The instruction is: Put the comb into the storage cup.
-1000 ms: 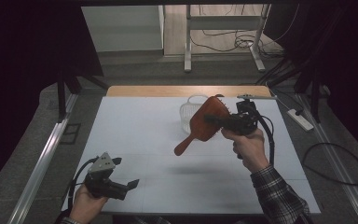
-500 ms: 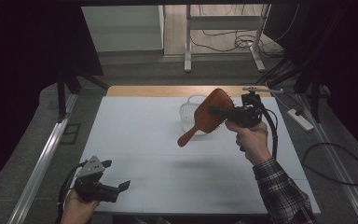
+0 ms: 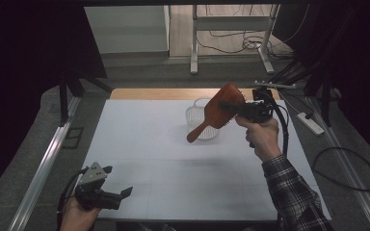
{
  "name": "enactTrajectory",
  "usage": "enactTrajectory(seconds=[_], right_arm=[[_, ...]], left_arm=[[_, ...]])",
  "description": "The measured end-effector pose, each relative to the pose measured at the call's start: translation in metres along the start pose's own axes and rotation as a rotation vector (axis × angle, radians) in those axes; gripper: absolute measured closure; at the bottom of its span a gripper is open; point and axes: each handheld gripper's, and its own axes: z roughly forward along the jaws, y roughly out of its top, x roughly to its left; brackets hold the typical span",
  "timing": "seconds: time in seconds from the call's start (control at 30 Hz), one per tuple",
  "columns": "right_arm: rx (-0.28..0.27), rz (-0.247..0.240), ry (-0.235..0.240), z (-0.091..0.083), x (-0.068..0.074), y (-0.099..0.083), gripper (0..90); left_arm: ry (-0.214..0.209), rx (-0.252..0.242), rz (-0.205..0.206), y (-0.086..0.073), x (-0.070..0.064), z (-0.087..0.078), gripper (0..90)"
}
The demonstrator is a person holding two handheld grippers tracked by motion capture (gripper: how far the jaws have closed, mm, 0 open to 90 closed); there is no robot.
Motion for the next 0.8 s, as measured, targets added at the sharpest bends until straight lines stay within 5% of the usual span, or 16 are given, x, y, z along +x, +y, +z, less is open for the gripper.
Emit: enactTrajectory(seconds=[0.8], right_arm=[[-0.034, 0.024, -0.08, 0.005, -0.021, 0.027, 56.3]], left_arm=[[-0.003, 0.025, -0.002, 0.0, 0.001, 0.0, 0.0]])
